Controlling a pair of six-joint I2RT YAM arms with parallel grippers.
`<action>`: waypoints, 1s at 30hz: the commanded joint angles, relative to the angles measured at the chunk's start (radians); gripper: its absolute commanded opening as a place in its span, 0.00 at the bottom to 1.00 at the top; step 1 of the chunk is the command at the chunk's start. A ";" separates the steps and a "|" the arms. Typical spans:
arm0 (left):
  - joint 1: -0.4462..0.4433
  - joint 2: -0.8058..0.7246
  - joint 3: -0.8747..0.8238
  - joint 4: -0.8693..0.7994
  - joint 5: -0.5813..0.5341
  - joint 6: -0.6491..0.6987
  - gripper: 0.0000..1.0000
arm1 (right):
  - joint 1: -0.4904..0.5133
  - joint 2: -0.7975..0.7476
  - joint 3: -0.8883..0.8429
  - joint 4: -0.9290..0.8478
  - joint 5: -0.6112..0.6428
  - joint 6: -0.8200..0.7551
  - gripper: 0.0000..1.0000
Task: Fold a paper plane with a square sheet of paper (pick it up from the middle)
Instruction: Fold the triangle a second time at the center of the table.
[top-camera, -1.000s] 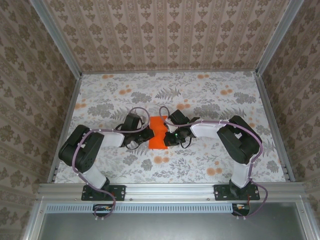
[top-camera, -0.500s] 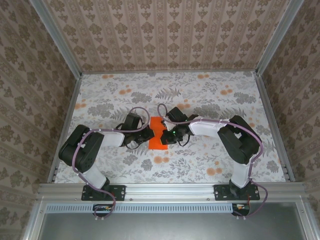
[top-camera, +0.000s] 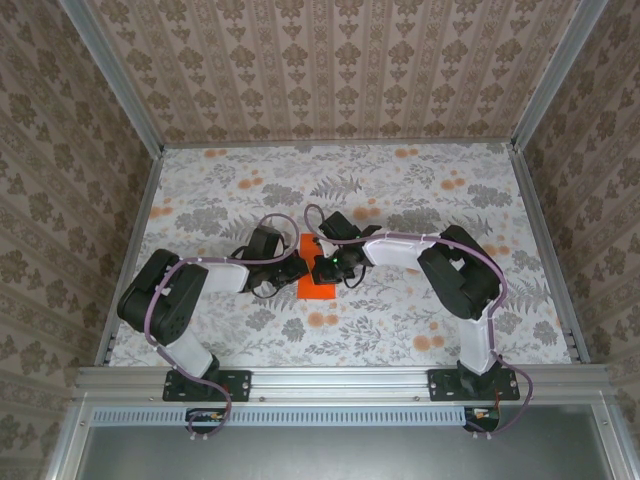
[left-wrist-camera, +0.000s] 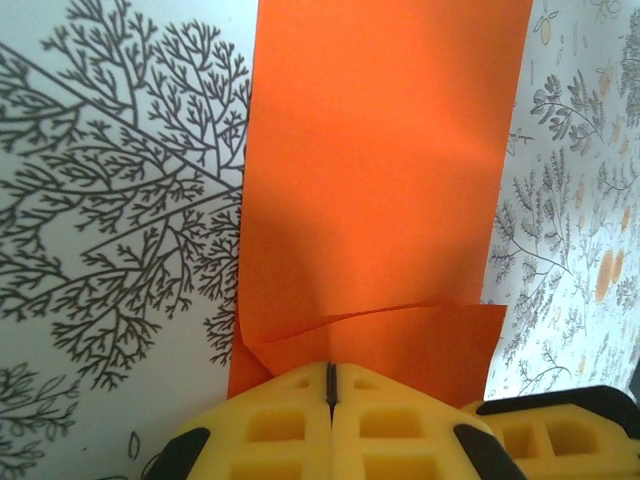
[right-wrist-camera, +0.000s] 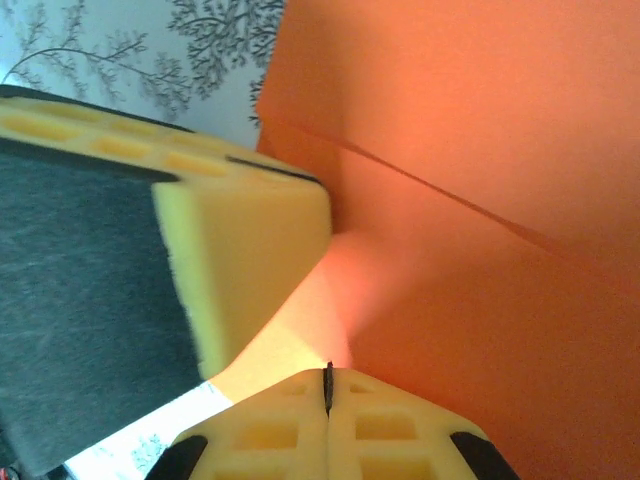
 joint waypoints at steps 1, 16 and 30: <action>0.001 -0.008 -0.029 0.064 0.042 -0.034 0.03 | 0.001 0.025 -0.002 -0.029 0.033 0.013 0.00; 0.005 0.092 -0.019 -0.024 -0.009 -0.040 0.01 | -0.003 -0.006 -0.079 0.013 -0.019 0.013 0.00; 0.013 0.123 -0.061 0.001 0.003 -0.044 0.00 | -0.021 -0.233 -0.411 0.117 -0.093 0.011 0.00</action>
